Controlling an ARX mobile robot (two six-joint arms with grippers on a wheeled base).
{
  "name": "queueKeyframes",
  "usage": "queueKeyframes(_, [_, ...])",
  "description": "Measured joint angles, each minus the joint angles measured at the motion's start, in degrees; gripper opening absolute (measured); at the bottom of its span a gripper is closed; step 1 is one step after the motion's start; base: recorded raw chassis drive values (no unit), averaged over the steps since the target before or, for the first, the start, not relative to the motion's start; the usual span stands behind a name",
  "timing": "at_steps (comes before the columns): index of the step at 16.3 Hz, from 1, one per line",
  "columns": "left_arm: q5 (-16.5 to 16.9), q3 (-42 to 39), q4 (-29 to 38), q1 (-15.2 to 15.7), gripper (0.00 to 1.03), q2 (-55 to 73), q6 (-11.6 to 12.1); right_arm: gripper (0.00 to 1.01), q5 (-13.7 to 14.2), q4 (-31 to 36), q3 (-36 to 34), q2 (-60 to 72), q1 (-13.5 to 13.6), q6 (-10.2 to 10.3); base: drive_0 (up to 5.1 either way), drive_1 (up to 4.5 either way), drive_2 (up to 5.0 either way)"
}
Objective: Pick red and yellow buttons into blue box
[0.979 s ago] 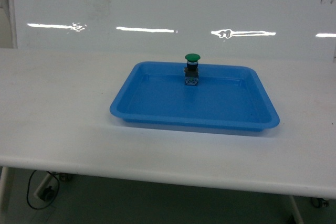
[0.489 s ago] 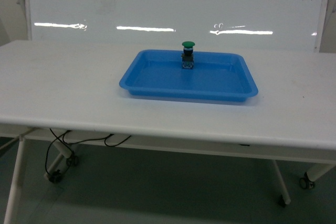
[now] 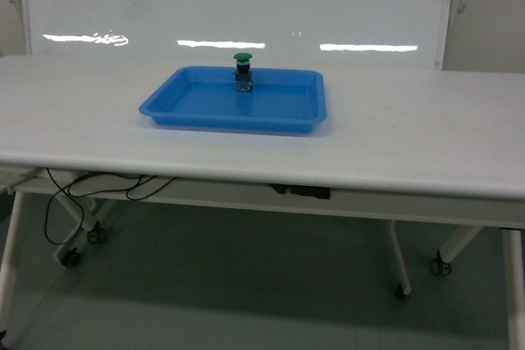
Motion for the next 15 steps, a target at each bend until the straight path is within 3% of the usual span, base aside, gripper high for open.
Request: queueKeyframes(15, [0.0,-0.09,-0.02,0.0,0.23,-0.04,0.07,0.28,0.0,0.24,0.0,-0.07,0.02,0.0,4.6,-3.97,-0.6])
